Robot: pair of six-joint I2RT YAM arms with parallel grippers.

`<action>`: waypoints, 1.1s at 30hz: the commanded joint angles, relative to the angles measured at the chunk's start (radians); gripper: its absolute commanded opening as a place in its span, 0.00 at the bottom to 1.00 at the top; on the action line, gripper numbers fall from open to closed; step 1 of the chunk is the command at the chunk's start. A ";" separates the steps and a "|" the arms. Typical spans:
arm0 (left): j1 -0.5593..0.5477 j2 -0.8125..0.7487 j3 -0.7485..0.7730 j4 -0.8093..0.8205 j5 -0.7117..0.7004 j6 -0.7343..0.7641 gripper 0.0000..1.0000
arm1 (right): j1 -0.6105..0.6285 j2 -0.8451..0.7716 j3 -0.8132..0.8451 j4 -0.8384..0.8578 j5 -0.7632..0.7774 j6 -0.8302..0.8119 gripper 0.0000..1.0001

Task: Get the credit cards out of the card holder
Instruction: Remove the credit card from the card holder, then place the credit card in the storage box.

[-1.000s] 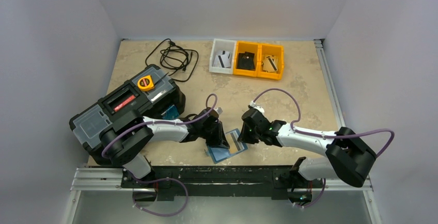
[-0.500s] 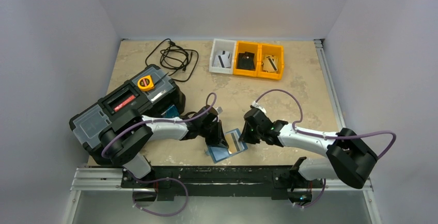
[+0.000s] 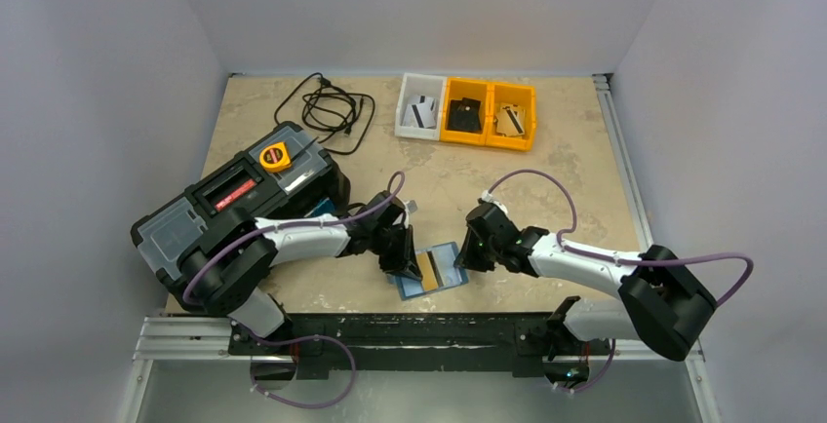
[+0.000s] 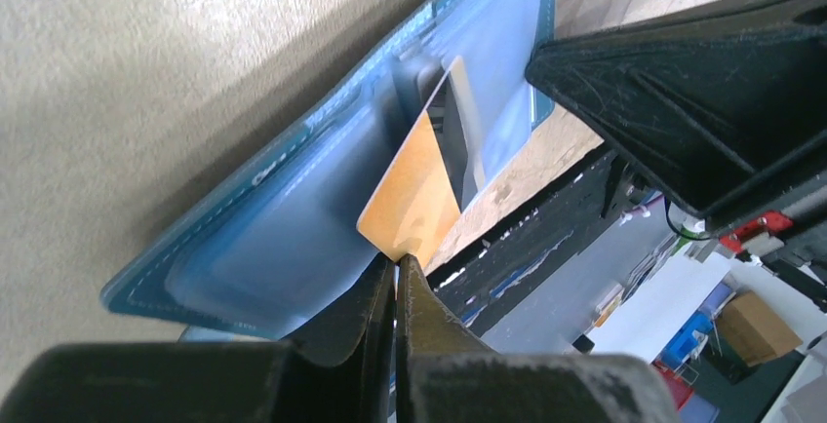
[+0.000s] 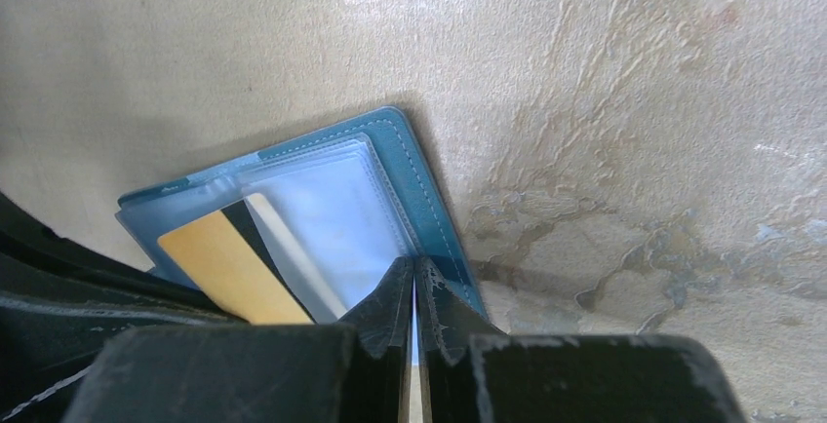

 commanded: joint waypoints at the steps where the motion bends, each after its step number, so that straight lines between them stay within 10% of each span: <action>1: 0.009 -0.072 0.041 -0.112 0.016 0.068 0.00 | -0.011 -0.010 -0.023 -0.101 0.055 -0.037 0.00; 10: 0.019 -0.176 0.047 -0.157 0.008 0.092 0.00 | -0.011 -0.088 0.105 -0.145 0.039 -0.075 0.12; 26: 0.159 -0.466 0.066 -0.121 0.147 0.088 0.00 | -0.090 -0.256 0.171 0.158 -0.277 -0.218 0.76; 33: 0.228 -0.558 0.059 0.004 0.273 0.031 0.00 | -0.110 -0.268 0.146 0.373 -0.513 -0.203 0.75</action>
